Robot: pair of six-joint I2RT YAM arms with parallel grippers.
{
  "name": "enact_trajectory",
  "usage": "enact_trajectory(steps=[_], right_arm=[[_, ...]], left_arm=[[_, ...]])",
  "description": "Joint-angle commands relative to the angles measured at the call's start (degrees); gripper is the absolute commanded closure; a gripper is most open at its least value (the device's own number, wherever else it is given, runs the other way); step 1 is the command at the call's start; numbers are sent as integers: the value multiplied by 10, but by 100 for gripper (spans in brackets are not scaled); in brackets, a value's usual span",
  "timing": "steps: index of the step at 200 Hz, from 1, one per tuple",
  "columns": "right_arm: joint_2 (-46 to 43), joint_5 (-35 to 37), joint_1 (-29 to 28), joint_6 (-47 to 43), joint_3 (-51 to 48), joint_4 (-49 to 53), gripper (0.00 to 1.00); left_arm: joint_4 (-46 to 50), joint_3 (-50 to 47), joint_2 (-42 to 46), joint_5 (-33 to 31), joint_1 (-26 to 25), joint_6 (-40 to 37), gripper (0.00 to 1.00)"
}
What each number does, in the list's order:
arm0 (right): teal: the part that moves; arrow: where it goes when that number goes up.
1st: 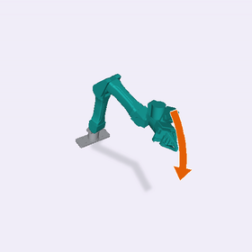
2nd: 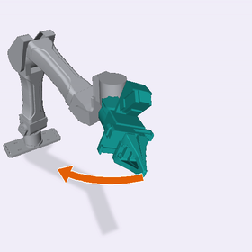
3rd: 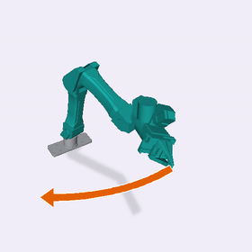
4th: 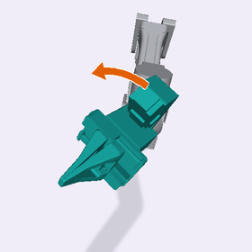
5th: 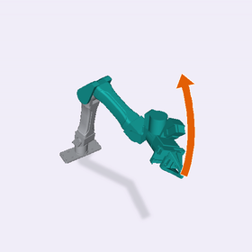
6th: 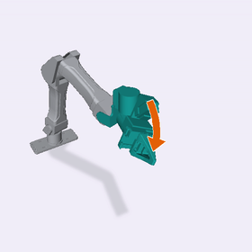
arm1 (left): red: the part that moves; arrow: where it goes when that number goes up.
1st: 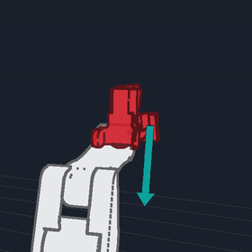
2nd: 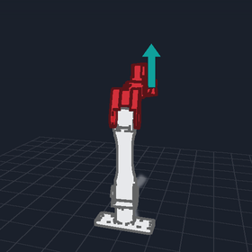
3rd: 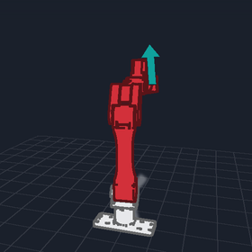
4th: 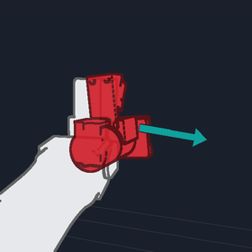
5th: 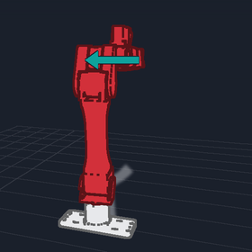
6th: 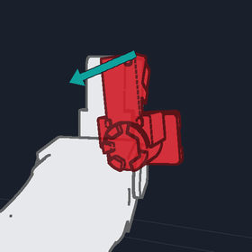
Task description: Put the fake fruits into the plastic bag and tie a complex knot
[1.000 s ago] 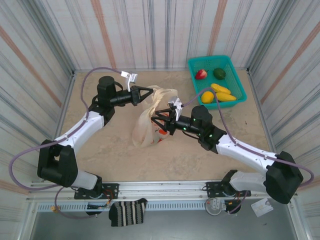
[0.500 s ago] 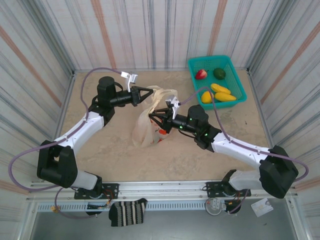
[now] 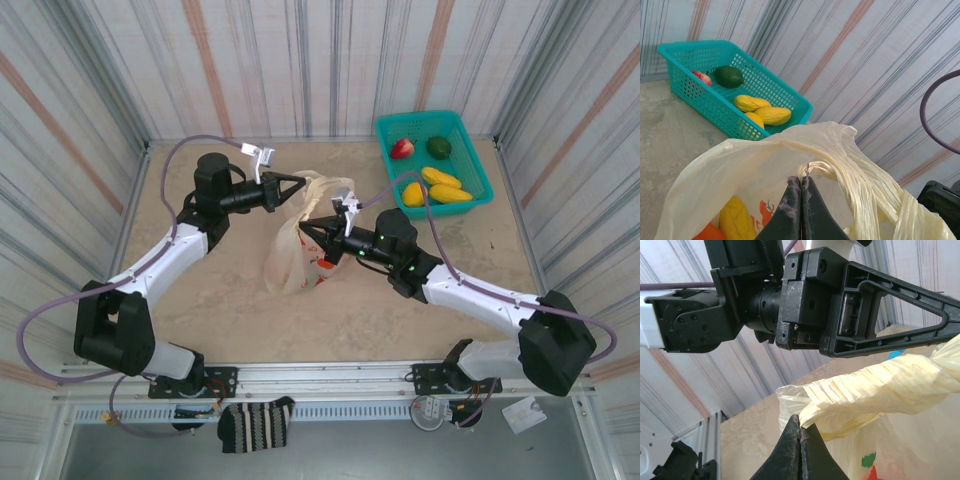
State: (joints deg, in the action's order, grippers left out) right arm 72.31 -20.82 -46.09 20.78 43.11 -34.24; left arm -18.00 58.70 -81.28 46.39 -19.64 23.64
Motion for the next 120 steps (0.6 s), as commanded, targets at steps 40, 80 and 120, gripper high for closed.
enact_trajectory(steps=[40,80,120], right_arm=[[-59,33,19,4,-28,68,100],[-95,54,38,4,-62,107,100],[-134,74,65,8,-98,149,100]], left_arm=[[19,-14,42,-63,15,-16,100],[49,-19,49,-134,30,-14,100],[70,-30,55,-203,50,-3,100]])
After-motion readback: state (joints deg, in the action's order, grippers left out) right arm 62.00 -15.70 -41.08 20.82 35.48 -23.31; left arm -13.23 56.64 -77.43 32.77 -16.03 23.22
